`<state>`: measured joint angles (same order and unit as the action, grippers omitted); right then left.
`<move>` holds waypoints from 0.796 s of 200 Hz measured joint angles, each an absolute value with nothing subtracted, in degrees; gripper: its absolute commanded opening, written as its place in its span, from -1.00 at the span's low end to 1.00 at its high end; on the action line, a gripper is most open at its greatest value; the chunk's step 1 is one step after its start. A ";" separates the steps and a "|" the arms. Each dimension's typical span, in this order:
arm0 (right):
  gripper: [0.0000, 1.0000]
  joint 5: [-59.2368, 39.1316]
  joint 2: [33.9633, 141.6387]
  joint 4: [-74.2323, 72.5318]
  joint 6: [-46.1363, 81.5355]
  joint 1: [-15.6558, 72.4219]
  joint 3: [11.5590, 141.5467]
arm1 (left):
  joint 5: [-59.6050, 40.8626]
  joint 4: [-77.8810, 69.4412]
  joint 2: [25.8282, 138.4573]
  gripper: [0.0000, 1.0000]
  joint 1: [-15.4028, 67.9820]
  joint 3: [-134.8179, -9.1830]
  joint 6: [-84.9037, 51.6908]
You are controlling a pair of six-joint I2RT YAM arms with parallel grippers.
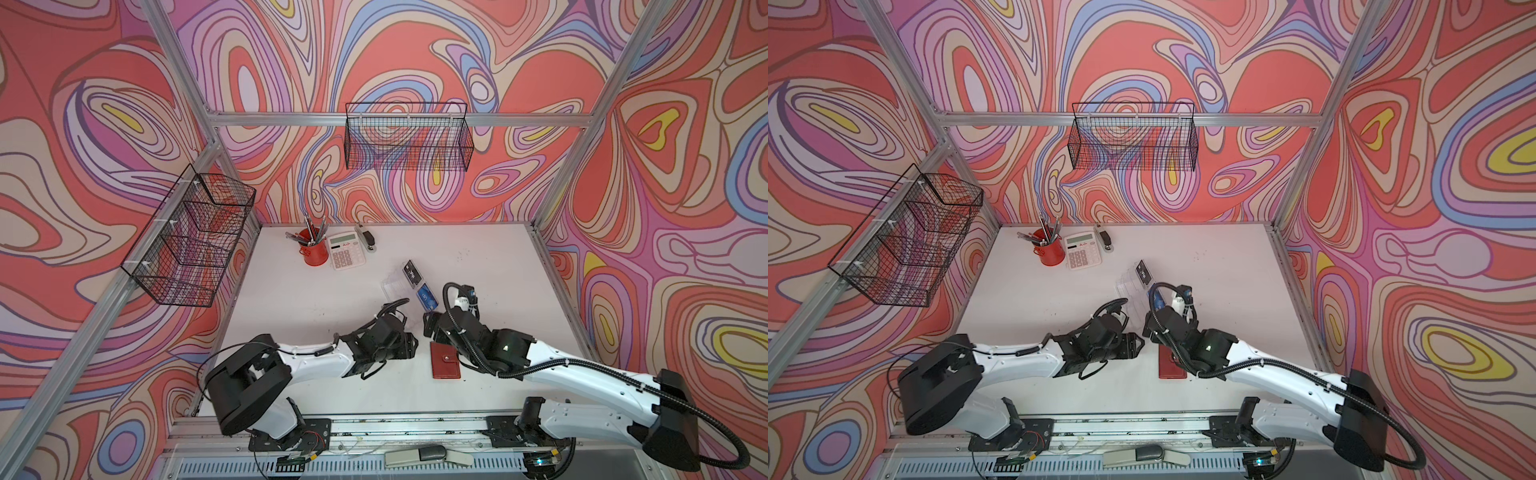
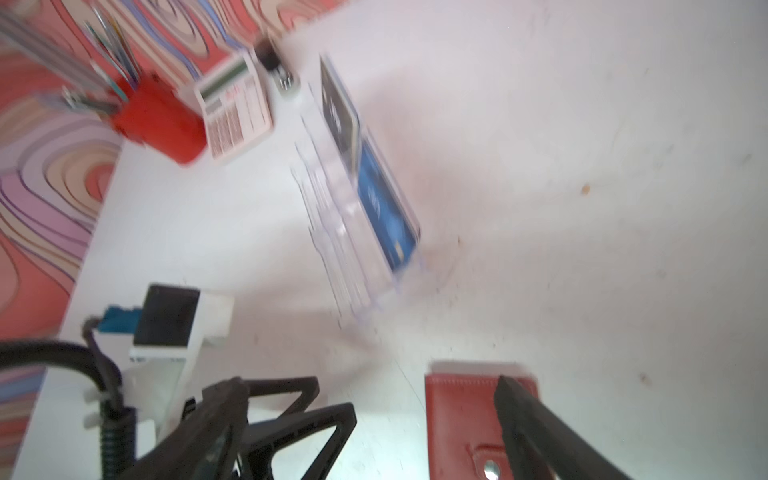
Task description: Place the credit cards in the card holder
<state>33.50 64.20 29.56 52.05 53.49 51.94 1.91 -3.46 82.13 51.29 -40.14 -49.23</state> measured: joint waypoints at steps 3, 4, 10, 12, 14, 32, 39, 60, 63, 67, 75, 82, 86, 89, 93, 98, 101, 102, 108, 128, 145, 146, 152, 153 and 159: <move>0.96 34.92 64.20 30.00 51.62 52.66 53.15 | 2.79 -2.17 81.45 0.40 50.83 -40.99 -48.75; 0.96 35.33 64.20 30.00 51.42 52.42 53.39 | 3.57 -1.52 80.97 0.40 50.52 -41.56 -48.25; 0.95 38.11 64.14 29.98 49.78 50.52 54.72 | 6.42 0.95 79.53 0.40 49.50 -43.51 -46.78; 0.94 39.46 64.03 29.32 48.71 49.74 54.85 | 8.16 1.98 78.87 0.40 49.10 -44.29 -45.98; 0.91 40.56 63.92 28.86 47.97 49.01 54.87 | 9.37 2.48 78.50 0.40 48.88 -44.82 -45.50; 0.96 50.39 62.11 16.45 36.47 44.16 48.16 | 26.20 2.70 74.32 0.31 47.33 -47.31 -36.93; 0.96 52.71 61.17 8.45 30.00 42.06 42.68 | 32.08 -1.30 73.17 0.33 47.05 -45.76 -30.61; 0.96 49.43 61.34 -15.38 14.83 31.20 23.97 | 44.40 -18.31 72.88 0.34 44.16 -35.92 -10.85; 0.96 48.40 61.78 -17.58 13.61 29.41 21.87 | 45.56 -20.08 73.14 0.34 43.35 -34.33 -8.49; 0.96 47.00 62.57 -20.25 12.84 26.59 19.57 | 46.35 -21.76 73.38 0.35 41.98 -32.56 -6.17; 0.96 43.83 64.64 -25.50 11.55 21.21 15.88 | 47.09 -22.87 73.49 0.34 38.89 -29.56 -3.03; 0.96 41.85 67.42 -30.26 10.61 17.91 14.20 | 46.94 -22.81 73.28 0.34 35.31 -27.55 -1.63; 0.95 40.62 69.87 -33.39 9.65 16.38 13.63 | 46.68 -22.70 73.08 0.35 33.21 -26.70 -1.28; 0.95 40.14 71.57 -35.81 9.08 15.75 13.37 | 46.00 -22.59 72.75 0.35 31.40 -26.20 -1.19; 0.96 39.48 74.22 -38.85 8.03 15.14 13.28 | 45.56 -22.65 72.29 0.36 29.47 -25.50 -1.02; 0.96 39.05 77.47 -43.16 6.90 14.87 13.23 | 44.62 -23.16 71.55 0.38 26.98 -24.64 -0.97; 0.96 38.96 79.99 -46.26 6.04 14.76 13.30 | 44.12 -24.03 70.94 0.38 25.47 -23.90 -0.84; 0.96 38.96 81.08 -47.70 5.67 14.79 13.30 | 43.97 -24.18 70.78 0.38 25.17 -23.70 -0.89; 0.97 38.09 84.82 -52.18 4.38 14.76 13.34 | 42.81 -26.11 69.58 0.39 22.76 -22.17 -0.91; 0.96 31.79 96.03 -67.44 1.69 12.16 13.08 | 37.08 -31.79 69.25 0.41 16.86 -18.61 -2.04; 0.96 28.21 99.22 -70.00 1.58 9.06 13.52 | 33.89 -35.42 73.71 0.42 13.30 -18.50 -2.52; 0.96 28.08 99.20 -69.97 1.58 8.93 13.56 | 33.74 -35.59 73.93 0.42 13.19 -18.50 -2.50; 0.96 27.53 99.11 -69.84 1.61 8.21 14.46 | 32.80 -36.77 75.35 0.43 12.67 -18.50 -2.11; 0.96 27.35 99.09 -69.67 1.56 8.08 14.83 | 32.73 -36.99 75.55 0.43 12.62 -18.50 -2.04; 0.96 26.81 99.09 -69.06 1.61 7.64 16.36 | 32.27 -38.63 77.03 0.43 12.47 -18.57 -1.50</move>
<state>26.81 99.09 -69.06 1.61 7.64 16.36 32.27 -38.63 77.03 12.47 -18.57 -1.50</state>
